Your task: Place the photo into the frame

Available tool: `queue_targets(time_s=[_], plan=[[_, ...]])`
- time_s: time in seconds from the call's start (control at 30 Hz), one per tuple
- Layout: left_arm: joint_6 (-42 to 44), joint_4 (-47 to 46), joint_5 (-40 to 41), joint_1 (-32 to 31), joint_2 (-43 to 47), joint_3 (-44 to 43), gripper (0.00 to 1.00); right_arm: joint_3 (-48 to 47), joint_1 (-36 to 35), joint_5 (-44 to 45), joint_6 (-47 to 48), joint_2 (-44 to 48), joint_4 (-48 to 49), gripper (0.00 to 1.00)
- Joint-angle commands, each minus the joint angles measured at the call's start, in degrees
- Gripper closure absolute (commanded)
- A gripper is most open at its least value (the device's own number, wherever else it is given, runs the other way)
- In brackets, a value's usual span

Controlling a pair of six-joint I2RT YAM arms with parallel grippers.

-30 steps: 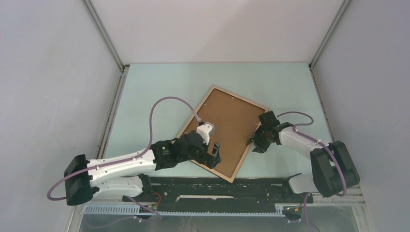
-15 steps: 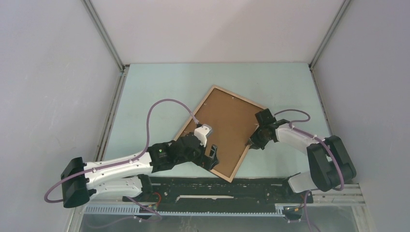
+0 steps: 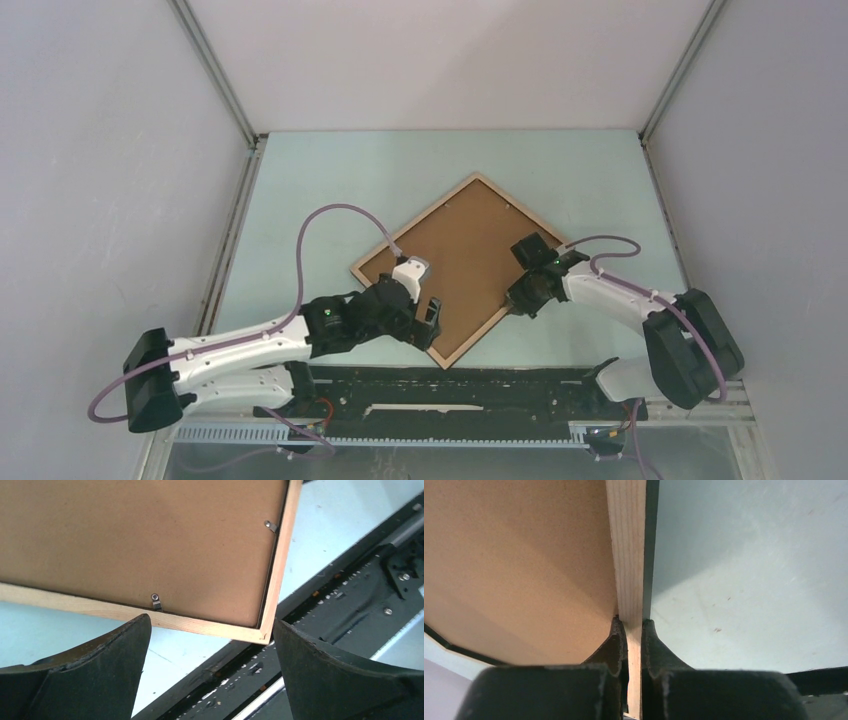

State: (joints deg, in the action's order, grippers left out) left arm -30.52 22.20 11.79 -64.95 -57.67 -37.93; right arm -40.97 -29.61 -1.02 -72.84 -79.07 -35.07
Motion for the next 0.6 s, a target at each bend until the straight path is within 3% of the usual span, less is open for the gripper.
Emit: queue_targets(time_s=[0.0,0.3,0.57], plan=[[-0.6,3.9,7.1,1.2,2.7,-3.8,0.0,0.2,-5.3,4.4,-17.3,3.0,4.7,1.0],[1.8,1.3,5.2,7.0,12.4,0.4,0.0,0.3,-12.5,11.1,-24.8,3.1,8.3,1.0],[7.6,-3.6,1.7,6.9,6.3,0.1,0.0,0.3,-11.8,8.2,-22.0,6.2,10.5,1.0]])
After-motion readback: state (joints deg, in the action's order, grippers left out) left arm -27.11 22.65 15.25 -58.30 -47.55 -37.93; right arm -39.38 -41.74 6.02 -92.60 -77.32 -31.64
